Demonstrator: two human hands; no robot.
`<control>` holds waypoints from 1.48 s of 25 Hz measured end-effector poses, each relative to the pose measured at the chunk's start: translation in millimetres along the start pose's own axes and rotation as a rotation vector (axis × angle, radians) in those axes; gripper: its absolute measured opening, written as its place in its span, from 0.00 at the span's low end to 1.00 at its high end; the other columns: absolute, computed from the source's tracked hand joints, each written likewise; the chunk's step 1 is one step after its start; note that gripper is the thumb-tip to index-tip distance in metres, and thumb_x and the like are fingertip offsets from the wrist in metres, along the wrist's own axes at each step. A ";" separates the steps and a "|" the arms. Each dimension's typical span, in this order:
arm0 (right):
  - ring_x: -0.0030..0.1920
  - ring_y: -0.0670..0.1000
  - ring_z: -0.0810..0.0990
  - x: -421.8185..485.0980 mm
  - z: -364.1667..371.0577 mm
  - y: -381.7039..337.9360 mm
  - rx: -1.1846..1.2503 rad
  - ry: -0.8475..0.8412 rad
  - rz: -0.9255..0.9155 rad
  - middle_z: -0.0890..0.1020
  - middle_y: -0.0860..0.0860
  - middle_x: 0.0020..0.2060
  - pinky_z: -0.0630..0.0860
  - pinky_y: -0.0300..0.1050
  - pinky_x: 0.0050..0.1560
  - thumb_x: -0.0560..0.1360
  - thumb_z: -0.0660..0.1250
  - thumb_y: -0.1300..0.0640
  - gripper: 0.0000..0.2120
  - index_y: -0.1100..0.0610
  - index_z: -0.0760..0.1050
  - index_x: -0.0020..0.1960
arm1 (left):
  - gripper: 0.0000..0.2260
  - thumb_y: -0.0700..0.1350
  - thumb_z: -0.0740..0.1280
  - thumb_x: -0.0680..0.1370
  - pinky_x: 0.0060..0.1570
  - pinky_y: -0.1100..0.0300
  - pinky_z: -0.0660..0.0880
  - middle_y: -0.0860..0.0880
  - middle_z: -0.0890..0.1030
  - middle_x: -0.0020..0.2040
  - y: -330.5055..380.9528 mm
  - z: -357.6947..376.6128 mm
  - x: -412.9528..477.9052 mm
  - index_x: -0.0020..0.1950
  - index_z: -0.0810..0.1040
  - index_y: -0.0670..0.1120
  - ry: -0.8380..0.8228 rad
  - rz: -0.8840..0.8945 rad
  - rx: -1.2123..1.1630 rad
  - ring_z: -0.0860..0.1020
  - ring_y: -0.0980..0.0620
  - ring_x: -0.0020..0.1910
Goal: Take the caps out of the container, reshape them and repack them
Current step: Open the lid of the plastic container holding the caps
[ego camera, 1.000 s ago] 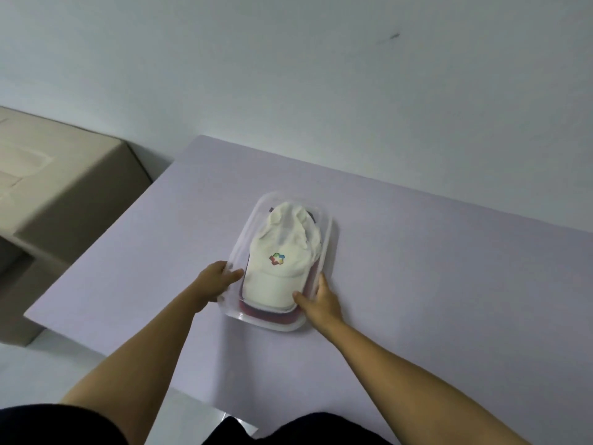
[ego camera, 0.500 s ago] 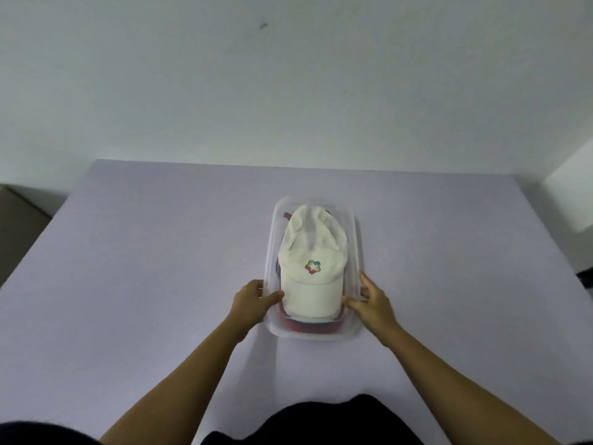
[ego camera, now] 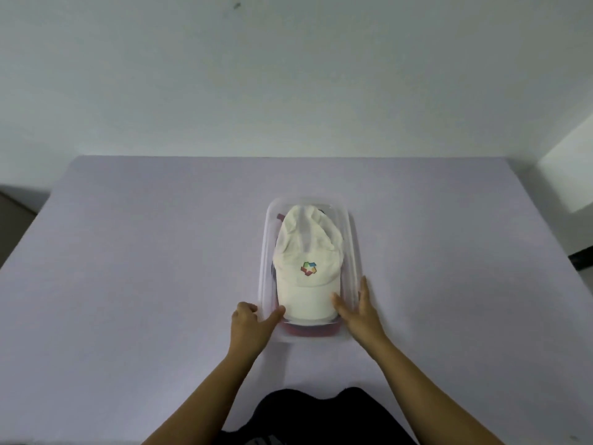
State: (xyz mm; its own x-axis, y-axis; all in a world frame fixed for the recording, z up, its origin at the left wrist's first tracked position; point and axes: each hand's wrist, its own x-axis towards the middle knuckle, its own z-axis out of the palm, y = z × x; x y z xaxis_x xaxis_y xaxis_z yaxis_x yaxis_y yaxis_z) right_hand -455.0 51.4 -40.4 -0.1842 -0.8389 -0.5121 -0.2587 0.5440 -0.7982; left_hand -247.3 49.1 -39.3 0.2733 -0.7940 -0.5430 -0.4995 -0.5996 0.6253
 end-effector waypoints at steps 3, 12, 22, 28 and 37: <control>0.73 0.56 0.63 -1.7 6.0 1.8 0.016 0.023 0.011 0.60 0.52 0.75 0.64 0.47 0.67 0.75 0.64 0.45 0.37 0.49 0.47 0.77 | 0.23 0.57 0.72 0.70 0.38 0.60 0.70 0.45 0.75 0.48 0.1 3.4 -7.4 0.51 0.69 0.42 0.059 -0.050 -0.018 0.73 0.49 0.43; 0.69 0.60 0.69 2.4 15.6 8.4 -0.069 0.124 -0.011 0.67 0.56 0.72 0.68 0.51 0.66 0.78 0.59 0.45 0.32 0.51 0.49 0.76 | 0.21 0.51 0.73 0.71 0.29 0.59 0.60 0.47 0.63 0.30 15.0 -6.9 -4.0 0.32 0.66 0.41 -0.021 -0.213 -0.074 0.63 0.51 0.30; 0.68 0.60 0.70 2.9 21.7 9.6 -0.084 0.159 -0.037 0.67 0.56 0.72 0.69 0.52 0.65 0.78 0.58 0.45 0.32 0.51 0.49 0.76 | 0.17 0.51 0.71 0.73 0.30 0.63 0.66 0.47 0.70 0.37 23.4 -15.4 -4.4 0.37 0.68 0.42 -0.089 -0.308 -0.086 0.68 0.53 0.33; 0.70 0.60 0.68 1.6 19.0 7.7 -0.049 0.122 -0.035 0.64 0.55 0.73 0.68 0.52 0.66 0.78 0.58 0.46 0.31 0.51 0.49 0.76 | 0.15 0.51 0.69 0.74 0.30 0.63 0.63 0.47 0.69 0.35 25.2 -18.6 -12.5 0.40 0.69 0.42 -0.093 -0.190 -0.009 0.66 0.54 0.32; 0.71 0.55 0.66 8.2 -12.9 18.7 0.502 -0.034 0.188 0.66 0.49 0.72 0.63 0.60 0.70 0.76 0.44 0.33 0.32 0.46 0.55 0.75 | 0.14 0.44 0.71 0.74 0.42 0.58 0.75 0.42 0.77 0.46 23.7 -12.1 -31.4 0.54 0.68 0.43 -0.101 -0.130 -0.633 0.76 0.47 0.42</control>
State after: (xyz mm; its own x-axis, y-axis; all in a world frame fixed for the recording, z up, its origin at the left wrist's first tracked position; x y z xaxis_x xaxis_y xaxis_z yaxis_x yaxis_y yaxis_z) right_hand -473.6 54.9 -55.4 -0.1509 -0.7322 -0.6642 0.2628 0.6179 -0.7410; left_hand -257.7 58.6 -0.7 0.2047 -0.7162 -0.6672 0.1218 -0.6577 0.7434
